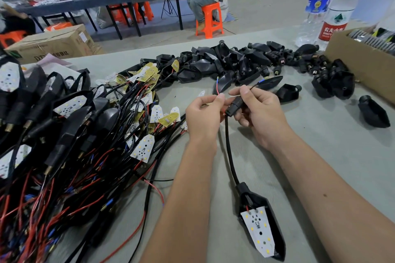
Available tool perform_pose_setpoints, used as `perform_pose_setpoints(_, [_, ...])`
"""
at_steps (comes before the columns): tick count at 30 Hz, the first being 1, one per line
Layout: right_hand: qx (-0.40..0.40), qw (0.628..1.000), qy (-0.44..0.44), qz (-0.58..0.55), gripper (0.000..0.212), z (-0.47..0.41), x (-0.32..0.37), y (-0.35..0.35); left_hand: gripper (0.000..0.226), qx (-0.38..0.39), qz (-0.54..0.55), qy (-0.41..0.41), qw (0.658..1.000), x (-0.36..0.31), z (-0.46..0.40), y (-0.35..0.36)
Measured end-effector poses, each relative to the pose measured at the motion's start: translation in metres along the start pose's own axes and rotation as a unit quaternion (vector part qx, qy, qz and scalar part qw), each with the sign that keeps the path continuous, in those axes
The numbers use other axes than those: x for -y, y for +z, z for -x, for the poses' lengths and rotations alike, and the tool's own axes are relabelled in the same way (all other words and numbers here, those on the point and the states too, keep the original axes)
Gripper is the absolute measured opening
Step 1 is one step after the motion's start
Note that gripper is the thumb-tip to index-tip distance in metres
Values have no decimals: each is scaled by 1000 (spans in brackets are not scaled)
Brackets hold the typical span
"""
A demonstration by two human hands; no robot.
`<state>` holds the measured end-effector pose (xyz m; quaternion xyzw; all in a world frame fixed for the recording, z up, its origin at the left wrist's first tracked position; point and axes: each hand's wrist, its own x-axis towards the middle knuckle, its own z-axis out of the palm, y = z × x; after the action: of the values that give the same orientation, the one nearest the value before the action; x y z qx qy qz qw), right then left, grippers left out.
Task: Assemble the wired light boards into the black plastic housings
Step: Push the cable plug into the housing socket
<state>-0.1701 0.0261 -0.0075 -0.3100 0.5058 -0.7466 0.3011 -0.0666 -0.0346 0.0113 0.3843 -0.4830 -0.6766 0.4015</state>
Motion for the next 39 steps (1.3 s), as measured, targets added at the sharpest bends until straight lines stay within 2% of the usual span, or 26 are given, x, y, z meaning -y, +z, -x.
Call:
perform_pose_setpoints(4, [30,999,0,28,31,1,-2,-2,10,-23,-29,10,999,3,-2,2])
perform_pose_setpoints(8, [19,999,24,31,34,1,-2,-1,27,-6,73,27,997,-5,-6,-6])
perform_pose_setpoints(11, [-30,999,43,9,32,-1,-2,-2,34,20,4,21,1000,-8,-9,-15])
perform_pose_setpoints(14, [-55,997,53,-10,33,-2,-3,-4,27,46,-92,31,994,-7,-8,-21])
perform_pose_setpoints(18, [-61,996,56,-25,33,-2,-1,-4,9,53,-104,93,989,-10,-9,-23])
perform_pose_setpoints(26, [-119,986,57,-104,36,-5,0,-10,12,144,-245,119,951,-15,-8,-31])
perform_pose_setpoints(28, [-122,984,63,-115,36,-6,0,-10,10,159,-251,114,948,-15,-5,-30])
perform_pose_setpoints(33, [-134,980,68,-132,35,-7,0,-11,10,103,-227,115,962,-12,-5,-25])
perform_pose_setpoints(39, [-129,982,65,-120,35,-6,2,-10,14,99,-226,114,962,-5,-8,-23])
